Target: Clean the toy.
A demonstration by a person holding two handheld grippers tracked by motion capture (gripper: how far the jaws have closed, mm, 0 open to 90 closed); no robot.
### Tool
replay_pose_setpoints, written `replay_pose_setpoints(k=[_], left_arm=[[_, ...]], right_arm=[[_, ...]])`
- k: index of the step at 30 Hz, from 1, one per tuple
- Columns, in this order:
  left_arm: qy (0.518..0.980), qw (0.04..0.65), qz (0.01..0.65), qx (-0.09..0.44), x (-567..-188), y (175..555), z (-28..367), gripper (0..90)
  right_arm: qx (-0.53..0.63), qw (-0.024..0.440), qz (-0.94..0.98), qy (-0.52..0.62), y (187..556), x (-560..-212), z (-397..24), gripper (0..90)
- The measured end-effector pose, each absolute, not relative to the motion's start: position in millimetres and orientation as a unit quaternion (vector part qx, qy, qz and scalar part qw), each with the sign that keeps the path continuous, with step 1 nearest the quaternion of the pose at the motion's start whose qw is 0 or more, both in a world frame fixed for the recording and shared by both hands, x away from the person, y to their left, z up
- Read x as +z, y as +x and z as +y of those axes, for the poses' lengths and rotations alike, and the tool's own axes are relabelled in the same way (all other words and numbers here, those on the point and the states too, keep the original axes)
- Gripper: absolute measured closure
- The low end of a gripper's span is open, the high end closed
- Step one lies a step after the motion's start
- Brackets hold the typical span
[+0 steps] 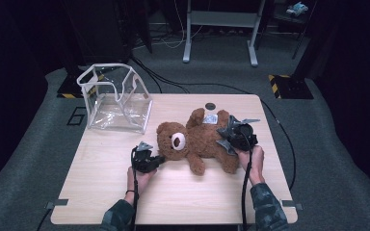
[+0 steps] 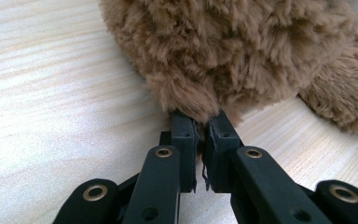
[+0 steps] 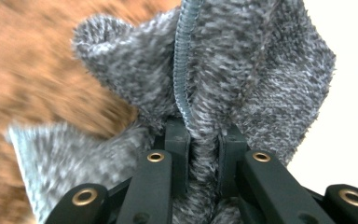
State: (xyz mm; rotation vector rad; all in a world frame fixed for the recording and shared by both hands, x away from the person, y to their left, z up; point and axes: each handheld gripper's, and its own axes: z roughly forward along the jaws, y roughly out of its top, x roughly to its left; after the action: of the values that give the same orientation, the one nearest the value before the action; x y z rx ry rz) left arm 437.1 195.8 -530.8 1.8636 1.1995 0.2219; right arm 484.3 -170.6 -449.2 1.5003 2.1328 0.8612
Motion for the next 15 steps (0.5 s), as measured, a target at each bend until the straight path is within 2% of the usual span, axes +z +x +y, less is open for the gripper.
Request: replay_pose_setpoints(k=[3,11,15], left_arm=[[0.751,0.441,0.484,0.089,-530.8,437.4,196.6,83.5],[0.744,0.442,0.493,0.092,-530.9,438.6,198.1,82.9],[0.741,0.444,0.495,0.093,-530.8,438.2,198.6,78.7]], right_arm=[[0.311,0.199,0.766,0.527,481.2,-446.8,-163.1,78.8],[0.296,0.184,0.774,0.528,463.3,-469.4,-163.6,79.1],[0.286,0.189,0.773,0.533,460.1,-474.1,-164.8,79.0]])
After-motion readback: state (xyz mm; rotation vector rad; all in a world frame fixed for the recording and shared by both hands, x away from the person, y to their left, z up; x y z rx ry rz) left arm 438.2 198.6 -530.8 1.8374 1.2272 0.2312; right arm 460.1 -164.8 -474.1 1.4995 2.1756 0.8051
